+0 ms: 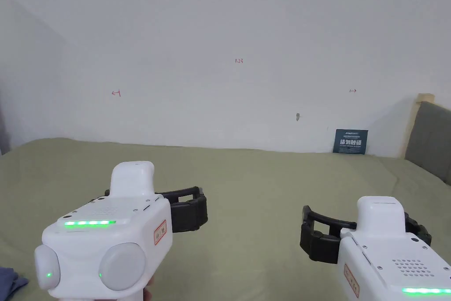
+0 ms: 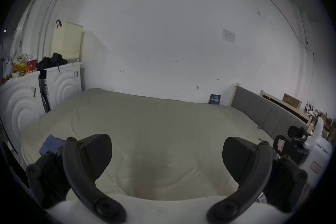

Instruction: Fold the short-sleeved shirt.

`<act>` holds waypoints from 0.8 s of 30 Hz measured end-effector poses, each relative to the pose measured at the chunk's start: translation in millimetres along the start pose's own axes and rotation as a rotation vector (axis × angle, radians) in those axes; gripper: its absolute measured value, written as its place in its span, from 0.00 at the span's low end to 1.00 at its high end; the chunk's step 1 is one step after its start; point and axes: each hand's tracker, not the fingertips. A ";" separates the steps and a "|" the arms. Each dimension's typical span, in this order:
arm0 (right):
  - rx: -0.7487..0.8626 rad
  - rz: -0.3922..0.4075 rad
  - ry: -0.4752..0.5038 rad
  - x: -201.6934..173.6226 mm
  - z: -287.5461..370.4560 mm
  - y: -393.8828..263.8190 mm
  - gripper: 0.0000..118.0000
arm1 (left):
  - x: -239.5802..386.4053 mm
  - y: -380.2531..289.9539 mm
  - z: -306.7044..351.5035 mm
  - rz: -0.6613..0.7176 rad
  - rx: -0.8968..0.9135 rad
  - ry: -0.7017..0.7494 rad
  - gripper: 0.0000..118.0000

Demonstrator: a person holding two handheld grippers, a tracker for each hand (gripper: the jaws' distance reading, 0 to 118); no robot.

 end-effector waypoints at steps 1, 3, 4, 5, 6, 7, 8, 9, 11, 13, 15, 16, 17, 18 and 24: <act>0.001 0.001 0.000 0.1 0.0 0.3 1.00 | -1.4 -0.2 0.5 0.006 0.005 -0.023 1.00; 0.004 0.004 -0.002 -0.1 0.2 0.7 1.00 | -3.2 -1.0 2.6 0.020 0.010 -0.041 1.00; 0.005 0.004 -0.002 -0.2 0.3 0.8 1.00 | -2.9 -1.2 2.9 0.023 0.008 -0.046 1.00; 0.004 0.003 -0.003 -0.2 0.4 1.0 1.00 | -1.6 -1.5 2.6 0.019 0.010 -0.039 1.00; 0.002 0.001 0.000 -0.3 0.5 1.0 1.00 | 0.1 -1.9 3.0 0.006 0.017 -0.023 1.00; 0.002 0.001 0.002 -0.4 0.5 0.8 1.00 | 1.5 -2.1 3.1 -0.012 0.021 -0.014 1.00; 0.002 0.003 0.003 -0.7 0.5 0.6 1.00 | 3.0 -2.0 3.4 -0.031 0.023 -0.014 1.00; 0.004 0.005 0.004 -1.1 0.9 0.6 1.00 | 4.7 -1.9 3.7 -0.039 0.028 -0.013 1.00; 0.004 0.007 0.006 -1.7 1.1 0.8 1.00 | 7.2 -1.4 4.1 -0.054 0.035 -0.009 1.00; 0.003 0.007 0.008 -2.1 1.2 1.3 1.00 | 8.3 -0.8 4.6 -0.067 0.047 -0.002 1.00; 0.007 0.006 0.008 -1.9 1.6 2.2 1.00 | 9.1 -0.6 4.7 -0.077 0.055 0.012 1.00; 0.007 0.008 0.008 -1.8 1.7 2.9 1.00 | 8.7 -0.3 4.3 -0.079 0.059 0.019 1.00; 0.009 0.010 0.008 -1.7 1.9 3.5 1.00 | 8.4 -0.3 4.1 -0.078 0.060 0.023 1.00; 0.012 0.010 0.009 -1.5 2.2 4.1 1.00 | 8.1 -0.4 3.9 -0.078 0.064 0.026 1.00; 0.017 0.030 0.011 -3.5 1.7 5.4 1.00 | 9.1 -4.5 4.0 -0.104 0.109 0.079 1.00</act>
